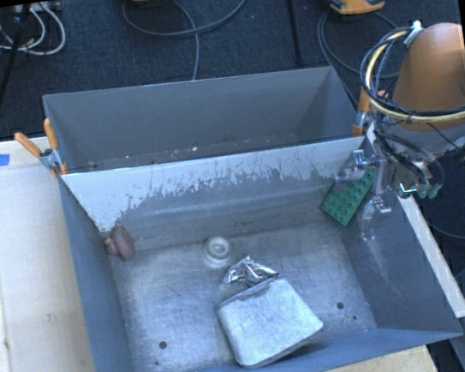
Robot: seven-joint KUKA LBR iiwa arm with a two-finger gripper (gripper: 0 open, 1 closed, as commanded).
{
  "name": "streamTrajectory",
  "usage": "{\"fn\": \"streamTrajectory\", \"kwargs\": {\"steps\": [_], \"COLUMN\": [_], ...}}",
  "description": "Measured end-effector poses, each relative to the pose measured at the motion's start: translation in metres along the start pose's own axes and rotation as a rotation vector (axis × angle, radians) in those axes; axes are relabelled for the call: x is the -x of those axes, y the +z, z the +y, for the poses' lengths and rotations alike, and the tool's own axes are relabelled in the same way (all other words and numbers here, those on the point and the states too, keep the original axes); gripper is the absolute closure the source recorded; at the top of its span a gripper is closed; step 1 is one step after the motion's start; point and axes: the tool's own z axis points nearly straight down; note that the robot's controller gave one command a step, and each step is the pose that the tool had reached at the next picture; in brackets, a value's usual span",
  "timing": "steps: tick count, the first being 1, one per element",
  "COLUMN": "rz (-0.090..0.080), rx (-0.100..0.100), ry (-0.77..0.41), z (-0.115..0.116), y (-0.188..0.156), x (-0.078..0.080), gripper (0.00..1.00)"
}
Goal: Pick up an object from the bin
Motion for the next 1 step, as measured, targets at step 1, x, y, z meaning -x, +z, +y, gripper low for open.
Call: {"fn": "streamTrajectory", "kwargs": {"steps": [1], "rz": [-0.004], "rx": [0.000], "ry": [0.371], "z": [-0.0055], "y": [0.0606], "x": [0.0101], "gripper": [0.00]}}
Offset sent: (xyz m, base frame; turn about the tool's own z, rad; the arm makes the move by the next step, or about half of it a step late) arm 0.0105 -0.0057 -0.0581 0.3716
